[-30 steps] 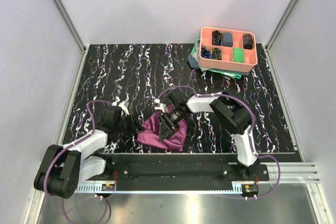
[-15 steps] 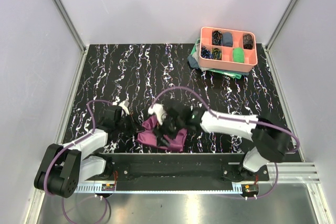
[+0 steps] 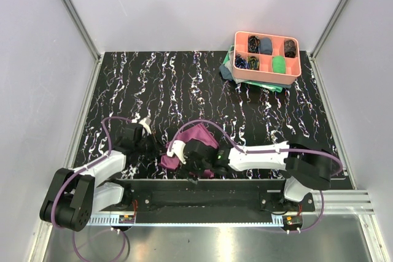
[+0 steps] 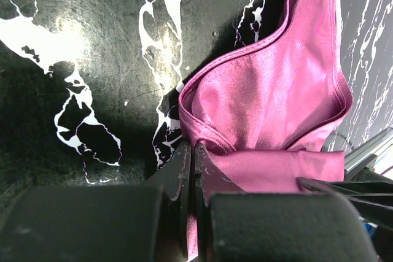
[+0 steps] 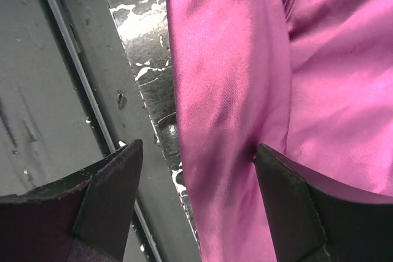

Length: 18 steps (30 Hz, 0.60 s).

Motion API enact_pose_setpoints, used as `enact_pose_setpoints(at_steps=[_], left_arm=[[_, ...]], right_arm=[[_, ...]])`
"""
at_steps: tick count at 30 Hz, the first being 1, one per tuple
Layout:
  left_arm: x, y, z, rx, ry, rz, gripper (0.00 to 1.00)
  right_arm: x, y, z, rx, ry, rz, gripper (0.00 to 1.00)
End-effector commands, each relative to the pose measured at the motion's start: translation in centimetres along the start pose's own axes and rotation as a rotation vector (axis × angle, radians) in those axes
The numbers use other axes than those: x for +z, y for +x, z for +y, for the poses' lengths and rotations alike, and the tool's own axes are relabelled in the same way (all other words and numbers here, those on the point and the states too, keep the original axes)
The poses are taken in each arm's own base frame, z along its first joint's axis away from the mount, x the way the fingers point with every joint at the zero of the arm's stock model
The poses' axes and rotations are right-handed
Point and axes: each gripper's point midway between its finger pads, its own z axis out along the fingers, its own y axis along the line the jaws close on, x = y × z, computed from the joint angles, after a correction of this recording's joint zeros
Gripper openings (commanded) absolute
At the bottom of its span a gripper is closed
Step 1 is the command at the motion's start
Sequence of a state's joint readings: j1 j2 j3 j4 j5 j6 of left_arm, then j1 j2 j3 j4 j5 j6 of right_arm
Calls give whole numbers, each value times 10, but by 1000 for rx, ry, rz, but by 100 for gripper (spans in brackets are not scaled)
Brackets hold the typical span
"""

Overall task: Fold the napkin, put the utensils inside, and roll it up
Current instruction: Roll the napkin with the utensil

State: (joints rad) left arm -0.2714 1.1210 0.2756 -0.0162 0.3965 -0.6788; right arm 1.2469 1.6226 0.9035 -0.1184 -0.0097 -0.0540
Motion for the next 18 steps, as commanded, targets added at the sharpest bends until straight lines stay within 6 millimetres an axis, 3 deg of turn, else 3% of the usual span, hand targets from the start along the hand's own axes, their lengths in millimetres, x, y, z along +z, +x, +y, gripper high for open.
enact_pose_setpoints(at_steps=[1,6,11,16,17,18], left_arm=[[-3,24,30,-19,-131,77,0],[-3,23,29,-18,-129,78,0],[-3,23,27,-19,-121,80,0],[-5,18,20,-17,-104,68,0],[-7,14,17,-13,-100,57,4],[-9,11,16,-10,-104,48,14]], right_arm=[[12,-6,-2,-39,14,-23,79],[25,10,-6,-28,38,31,74],[32,23,-11,-8,78,91,49],[39,44,-8,31,55,177,39],[39,46,-4,42,27,185,38],[39,48,-5,55,25,191,35]])
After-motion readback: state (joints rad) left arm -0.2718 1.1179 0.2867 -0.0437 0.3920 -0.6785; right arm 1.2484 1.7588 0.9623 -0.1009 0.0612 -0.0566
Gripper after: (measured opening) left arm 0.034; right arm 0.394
